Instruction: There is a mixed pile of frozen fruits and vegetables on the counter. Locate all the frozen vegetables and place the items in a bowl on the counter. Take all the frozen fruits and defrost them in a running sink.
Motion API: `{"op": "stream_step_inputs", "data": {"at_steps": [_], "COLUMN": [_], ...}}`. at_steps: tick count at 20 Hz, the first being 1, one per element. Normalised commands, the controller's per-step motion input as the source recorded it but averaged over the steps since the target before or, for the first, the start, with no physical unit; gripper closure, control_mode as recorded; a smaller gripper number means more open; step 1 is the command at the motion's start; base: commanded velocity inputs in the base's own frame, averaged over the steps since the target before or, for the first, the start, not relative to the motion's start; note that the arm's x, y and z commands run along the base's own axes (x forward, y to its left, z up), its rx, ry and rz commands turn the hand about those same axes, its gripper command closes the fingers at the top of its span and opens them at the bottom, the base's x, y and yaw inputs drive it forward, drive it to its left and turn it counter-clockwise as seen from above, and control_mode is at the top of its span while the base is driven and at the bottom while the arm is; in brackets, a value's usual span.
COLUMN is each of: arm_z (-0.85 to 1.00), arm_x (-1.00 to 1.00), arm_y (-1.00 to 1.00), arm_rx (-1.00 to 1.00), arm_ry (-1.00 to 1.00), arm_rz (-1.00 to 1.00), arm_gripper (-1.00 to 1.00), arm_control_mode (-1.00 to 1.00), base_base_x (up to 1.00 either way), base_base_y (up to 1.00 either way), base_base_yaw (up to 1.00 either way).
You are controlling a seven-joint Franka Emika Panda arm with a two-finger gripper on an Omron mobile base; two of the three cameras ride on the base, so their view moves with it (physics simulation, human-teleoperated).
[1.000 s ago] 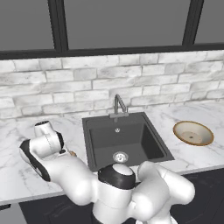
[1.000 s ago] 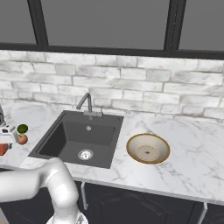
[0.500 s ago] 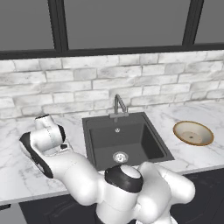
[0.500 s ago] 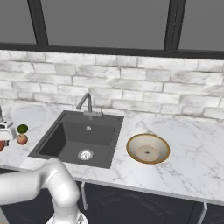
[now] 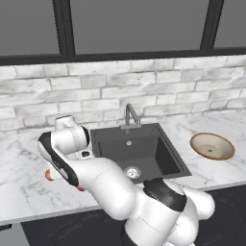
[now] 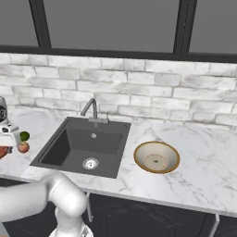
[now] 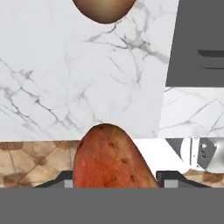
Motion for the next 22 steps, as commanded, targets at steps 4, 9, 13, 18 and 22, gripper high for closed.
{"op": "stream_step_inputs", "data": {"at_steps": [4,9,13,18,22], "arm_z": [0.34,0.17,0.23,0.09,0.0], "arm_x": [-0.17,-0.03,0.1,0.02,0.0], "arm_y": [-0.69,-0.5,-0.56,-0.73,-0.73], "arm_rx": [-0.01,-0.06,-0.07,-0.04,-0.03], "arm_ry": [0.02,0.04,0.01,0.01,0.03], "arm_rz": [-0.19,-0.16,-0.06,-0.14,-0.17], "arm_gripper": [1.0,1.0,1.0,1.0,1.0], "arm_control_mode": [-1.0,-1.0,-1.0,-1.0,-1.0], "base_base_x": [0.0,0.0,0.0,0.0,0.0], "base_base_y": [0.0,0.0,0.0,0.0,0.0], "base_base_yaw": [0.0,0.0,0.0,0.0,0.0]}}
